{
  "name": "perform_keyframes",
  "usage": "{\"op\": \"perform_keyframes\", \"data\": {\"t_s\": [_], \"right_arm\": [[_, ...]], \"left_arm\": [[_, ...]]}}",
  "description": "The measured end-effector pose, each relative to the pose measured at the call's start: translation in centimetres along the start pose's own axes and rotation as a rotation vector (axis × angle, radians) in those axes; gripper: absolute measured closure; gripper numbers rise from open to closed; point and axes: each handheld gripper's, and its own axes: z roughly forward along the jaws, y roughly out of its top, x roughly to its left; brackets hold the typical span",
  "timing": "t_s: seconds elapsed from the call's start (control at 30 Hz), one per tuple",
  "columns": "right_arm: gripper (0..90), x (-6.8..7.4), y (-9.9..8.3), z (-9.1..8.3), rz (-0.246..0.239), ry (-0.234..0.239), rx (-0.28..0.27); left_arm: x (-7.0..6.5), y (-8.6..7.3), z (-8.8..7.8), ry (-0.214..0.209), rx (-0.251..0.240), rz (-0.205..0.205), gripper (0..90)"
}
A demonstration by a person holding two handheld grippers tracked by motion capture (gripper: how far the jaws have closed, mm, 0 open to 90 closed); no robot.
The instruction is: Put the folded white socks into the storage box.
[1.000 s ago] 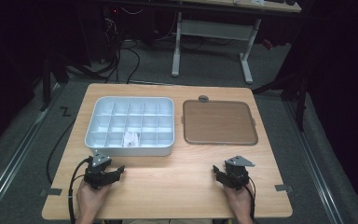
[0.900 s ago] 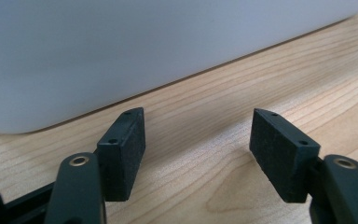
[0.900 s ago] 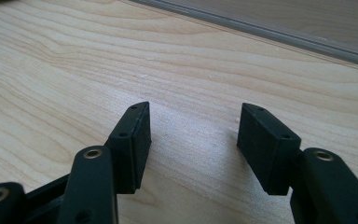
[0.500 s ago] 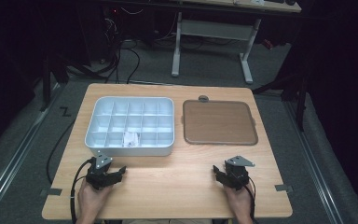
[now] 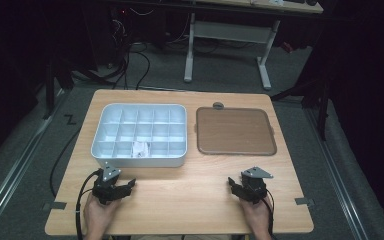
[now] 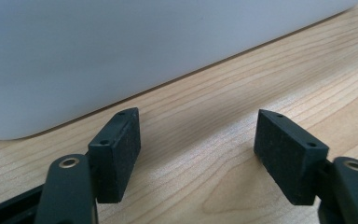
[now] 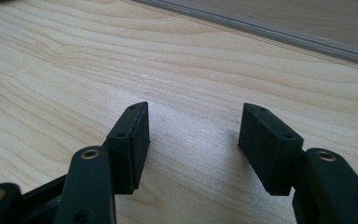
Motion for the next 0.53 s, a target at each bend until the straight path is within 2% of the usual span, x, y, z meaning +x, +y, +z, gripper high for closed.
{"op": "perform_keyframes", "data": {"t_s": [0.53], "right_arm": [[42.2,0.00,0.01,0.01,-0.003,0.005,0.001]], "left_arm": [[-0.04,-0.03,0.01,0.007,-0.004,0.002,32.7]]}}
